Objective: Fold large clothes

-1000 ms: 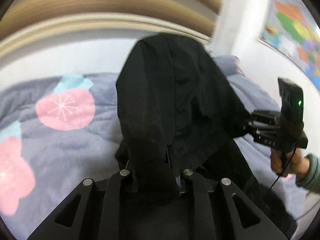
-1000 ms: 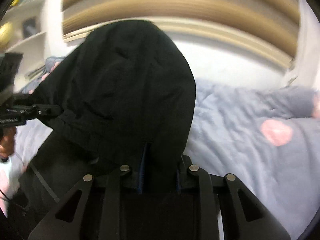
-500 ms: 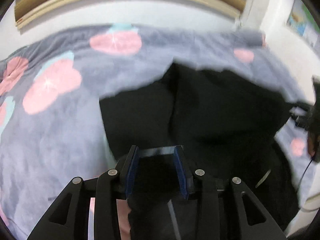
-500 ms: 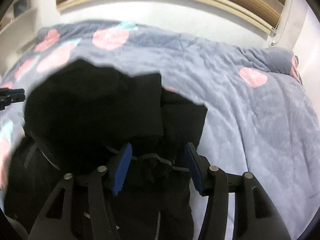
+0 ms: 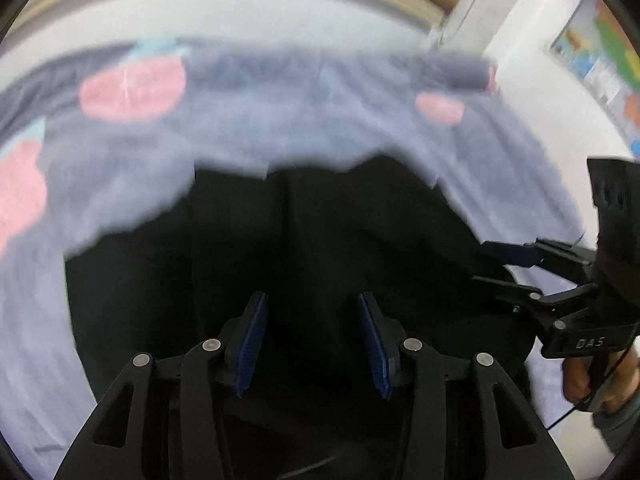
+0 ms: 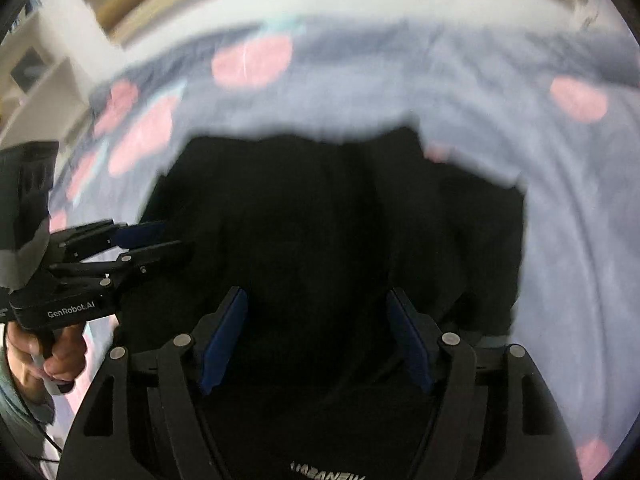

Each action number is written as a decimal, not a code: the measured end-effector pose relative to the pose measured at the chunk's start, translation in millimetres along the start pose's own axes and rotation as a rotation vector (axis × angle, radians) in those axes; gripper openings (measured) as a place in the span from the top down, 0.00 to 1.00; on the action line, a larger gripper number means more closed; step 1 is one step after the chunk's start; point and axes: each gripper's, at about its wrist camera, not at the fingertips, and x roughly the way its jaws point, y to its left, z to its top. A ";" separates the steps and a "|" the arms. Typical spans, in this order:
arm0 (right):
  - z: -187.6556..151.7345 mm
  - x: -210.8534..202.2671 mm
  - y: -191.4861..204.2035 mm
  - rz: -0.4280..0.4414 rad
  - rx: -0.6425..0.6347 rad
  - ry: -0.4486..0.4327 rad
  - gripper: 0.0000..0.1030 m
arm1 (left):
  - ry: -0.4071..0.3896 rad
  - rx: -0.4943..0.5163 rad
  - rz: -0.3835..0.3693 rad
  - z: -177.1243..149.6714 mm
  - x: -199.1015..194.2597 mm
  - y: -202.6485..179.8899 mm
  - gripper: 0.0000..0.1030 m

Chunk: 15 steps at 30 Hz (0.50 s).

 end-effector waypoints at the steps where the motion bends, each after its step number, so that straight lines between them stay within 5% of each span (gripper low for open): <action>1: -13.3 14.7 1.2 -0.008 -0.005 0.040 0.29 | 0.033 -0.009 0.000 -11.6 8.4 3.9 0.54; 3: -32.6 40.1 0.0 0.004 0.015 0.089 0.29 | 0.089 -0.045 -0.005 -40.6 27.7 10.7 0.54; 7: -44.8 55.2 -2.2 -0.007 0.014 0.074 0.29 | 0.071 -0.048 0.022 -66.4 40.6 8.6 0.54; 15: -49.3 -9.7 -39.7 0.083 0.164 0.029 0.29 | -0.025 -0.066 0.020 -60.5 -23.2 8.9 0.54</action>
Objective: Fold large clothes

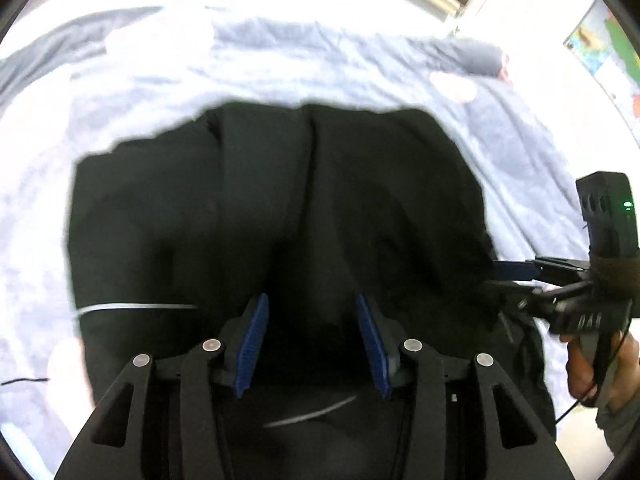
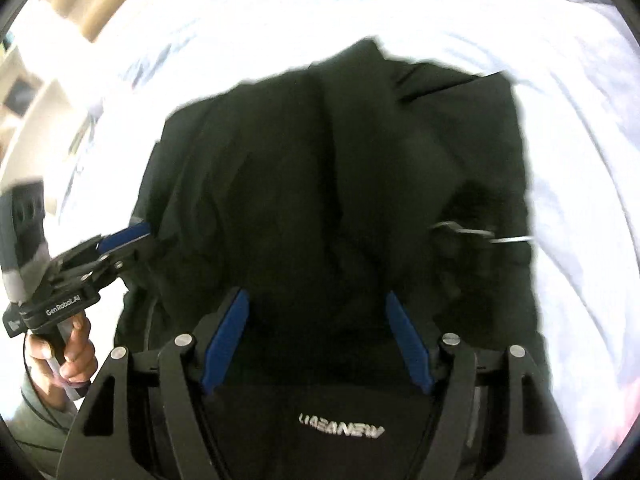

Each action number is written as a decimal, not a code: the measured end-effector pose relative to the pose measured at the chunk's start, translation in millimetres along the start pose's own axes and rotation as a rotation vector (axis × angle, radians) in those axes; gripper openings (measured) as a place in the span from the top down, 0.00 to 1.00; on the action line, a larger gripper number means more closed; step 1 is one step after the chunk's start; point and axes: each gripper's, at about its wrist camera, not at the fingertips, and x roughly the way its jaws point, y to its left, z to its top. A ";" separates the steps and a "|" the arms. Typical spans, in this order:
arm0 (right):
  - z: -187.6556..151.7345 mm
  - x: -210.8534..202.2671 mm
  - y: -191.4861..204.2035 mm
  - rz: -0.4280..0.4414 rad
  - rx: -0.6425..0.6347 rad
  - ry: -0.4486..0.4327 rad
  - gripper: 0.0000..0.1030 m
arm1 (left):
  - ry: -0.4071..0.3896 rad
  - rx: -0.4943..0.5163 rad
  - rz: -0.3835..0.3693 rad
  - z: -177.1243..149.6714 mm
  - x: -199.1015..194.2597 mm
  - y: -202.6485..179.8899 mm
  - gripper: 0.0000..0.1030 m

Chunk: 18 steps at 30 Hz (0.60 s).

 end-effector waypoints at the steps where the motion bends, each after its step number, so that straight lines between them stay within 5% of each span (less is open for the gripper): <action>1: 0.8 -5.8 -4.1 -0.015 0.010 -0.013 0.29 | -0.014 -0.007 0.009 1.7 -10.3 0.0 0.54; 6: 19.8 -13.0 -19.3 -0.073 0.061 -0.057 0.28 | -0.048 -0.103 -0.002 7.4 -32.0 23.1 0.51; 15: 69.3 52.7 -10.8 -0.150 0.118 -0.020 0.28 | 0.047 -0.250 -0.052 16.4 23.4 44.8 0.47; 18: 74.2 62.7 -9.5 -0.154 0.110 -0.021 0.56 | 0.040 -0.248 -0.058 22.3 33.5 45.2 0.47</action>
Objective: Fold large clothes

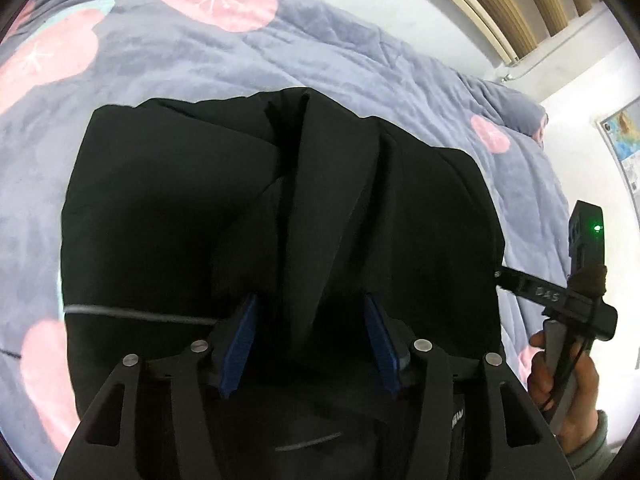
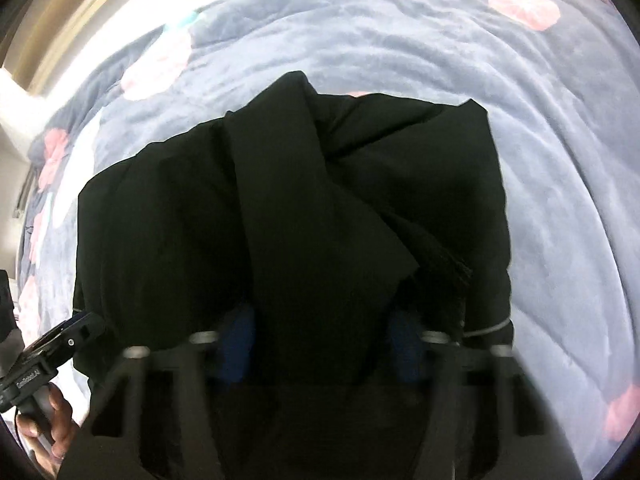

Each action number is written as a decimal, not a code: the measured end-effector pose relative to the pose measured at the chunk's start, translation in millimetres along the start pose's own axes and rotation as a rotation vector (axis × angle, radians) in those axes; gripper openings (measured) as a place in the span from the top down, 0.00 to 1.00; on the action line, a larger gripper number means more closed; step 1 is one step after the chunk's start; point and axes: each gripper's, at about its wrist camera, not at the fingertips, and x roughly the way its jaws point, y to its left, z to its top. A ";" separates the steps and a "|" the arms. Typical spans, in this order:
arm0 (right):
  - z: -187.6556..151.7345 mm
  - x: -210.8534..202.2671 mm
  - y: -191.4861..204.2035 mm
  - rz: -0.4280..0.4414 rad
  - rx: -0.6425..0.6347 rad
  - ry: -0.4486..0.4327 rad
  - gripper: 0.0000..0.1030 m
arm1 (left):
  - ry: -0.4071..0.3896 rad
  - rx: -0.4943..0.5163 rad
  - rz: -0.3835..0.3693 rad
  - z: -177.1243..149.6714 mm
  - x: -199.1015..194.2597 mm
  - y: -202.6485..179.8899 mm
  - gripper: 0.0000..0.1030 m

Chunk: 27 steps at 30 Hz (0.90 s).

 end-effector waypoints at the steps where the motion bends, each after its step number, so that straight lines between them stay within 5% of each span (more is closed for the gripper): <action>1: 0.4 -3.5 -0.1 0.014 -0.004 -0.013 0.67 | 0.000 0.006 0.005 2.0 2.8 -0.5 0.50; 2: 0.4 -8.6 -0.1 0.037 -0.006 -0.028 0.79 | -0.005 0.021 0.017 2.3 1.0 -1.5 0.57; 3: -1.0 -16.6 1.0 0.060 -0.007 -0.044 0.82 | -0.012 0.037 0.035 3.2 0.7 -3.5 0.78; 4: -2.4 -28.4 1.0 0.083 -0.009 -0.065 0.84 | -0.018 0.053 0.052 3.0 -0.5 -3.1 0.88; 9: -16.4 -95.6 6.0 0.151 -0.056 -0.163 0.88 | -0.119 0.010 -0.122 -3.6 -42.4 8.5 0.91; 12: -32.5 -101.7 5.5 0.176 -0.058 -0.140 0.88 | -0.160 0.017 -0.193 -15.9 -69.9 12.5 0.91; 20: -54.9 10.6 -11.7 0.113 0.003 0.029 0.86 | -0.043 -0.069 -0.082 -26.9 -6.3 52.3 0.88; 24: -53.4 13.2 -10.4 0.122 -0.010 0.035 0.84 | -0.035 -0.021 -0.051 -26.8 -8.9 44.3 0.87; 27: -50.0 0.6 -4.2 0.089 -0.055 0.056 0.67 | -0.035 0.087 0.033 -27.5 -25.7 23.7 0.82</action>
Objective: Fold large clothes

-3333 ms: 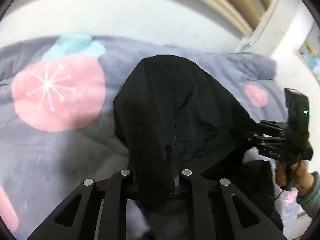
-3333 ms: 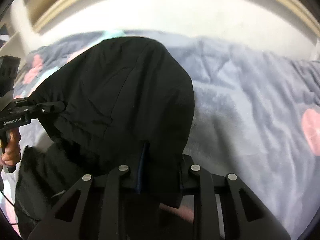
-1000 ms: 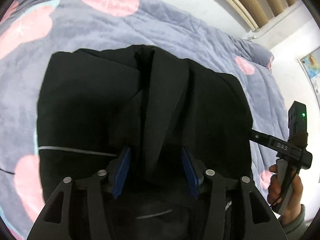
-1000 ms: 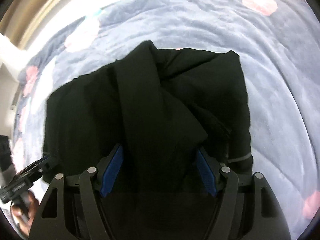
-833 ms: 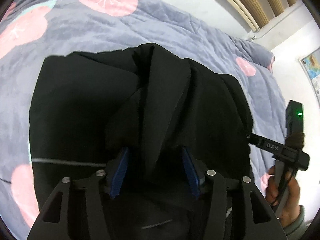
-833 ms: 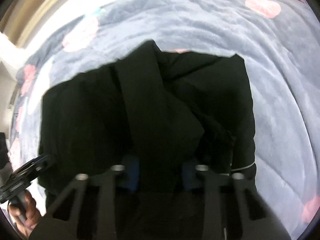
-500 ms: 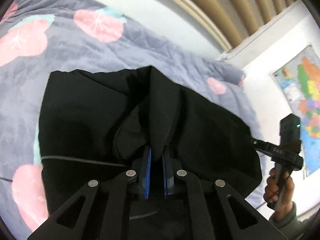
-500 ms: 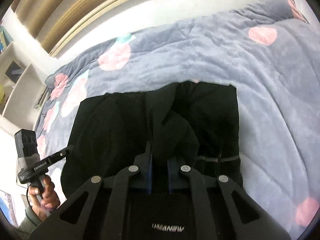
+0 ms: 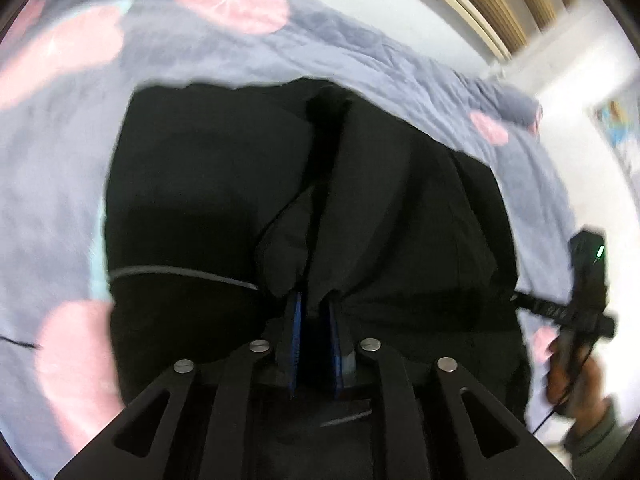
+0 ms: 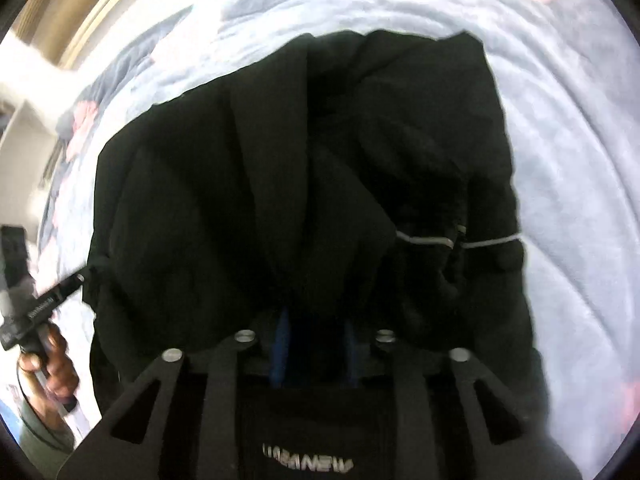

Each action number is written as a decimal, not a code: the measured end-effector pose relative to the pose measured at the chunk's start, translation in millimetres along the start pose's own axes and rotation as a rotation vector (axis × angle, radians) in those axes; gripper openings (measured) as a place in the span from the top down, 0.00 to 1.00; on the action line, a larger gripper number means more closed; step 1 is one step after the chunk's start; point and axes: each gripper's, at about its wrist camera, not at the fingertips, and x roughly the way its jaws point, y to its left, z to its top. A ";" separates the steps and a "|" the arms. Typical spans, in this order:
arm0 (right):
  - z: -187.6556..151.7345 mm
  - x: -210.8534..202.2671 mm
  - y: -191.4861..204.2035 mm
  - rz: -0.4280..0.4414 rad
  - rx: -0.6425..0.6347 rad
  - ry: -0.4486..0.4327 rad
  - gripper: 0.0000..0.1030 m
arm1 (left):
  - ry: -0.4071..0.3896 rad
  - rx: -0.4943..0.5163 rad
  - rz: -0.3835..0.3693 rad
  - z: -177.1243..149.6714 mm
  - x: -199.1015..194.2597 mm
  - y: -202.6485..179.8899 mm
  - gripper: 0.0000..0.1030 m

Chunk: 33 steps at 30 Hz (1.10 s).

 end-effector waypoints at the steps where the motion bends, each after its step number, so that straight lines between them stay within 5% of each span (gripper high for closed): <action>1: -1.6 -8.4 3.9 -0.028 -0.016 -0.001 0.56 | -0.009 0.032 0.027 1.0 -7.7 -6.2 0.80; 6: -3.4 -58.4 36.4 -0.049 -0.088 -0.079 0.50 | -0.130 0.164 0.157 9.7 -66.7 -43.1 0.57; 10: 7.4 -65.7 73.6 -0.006 -0.141 -0.137 0.45 | -0.170 0.190 0.078 20.7 -80.3 -63.9 0.49; 13: 9.5 -34.5 89.6 -0.065 -0.218 -0.104 0.44 | -0.107 0.188 0.024 25.5 -49.4 -76.7 0.49; 17: -1.7 29.2 94.5 -0.131 -0.289 0.010 0.45 | 0.078 0.149 0.103 10.3 22.2 -63.1 0.49; 19: -9.4 47.3 89.6 -0.138 -0.299 0.010 0.45 | 0.160 0.119 0.082 1.1 47.3 -50.2 0.51; 24: -8.1 43.1 91.2 -0.136 -0.289 0.001 0.44 | 0.138 0.105 0.073 4.2 49.0 -47.7 0.50; 29: 12.5 -14.0 90.2 0.000 -0.231 -0.060 0.43 | 0.040 0.119 0.013 10.7 3.1 -54.3 0.50; 33: 53.0 -26.7 87.5 -0.103 -0.235 -0.155 0.38 | -0.040 0.087 -0.015 33.6 -20.0 -55.7 0.49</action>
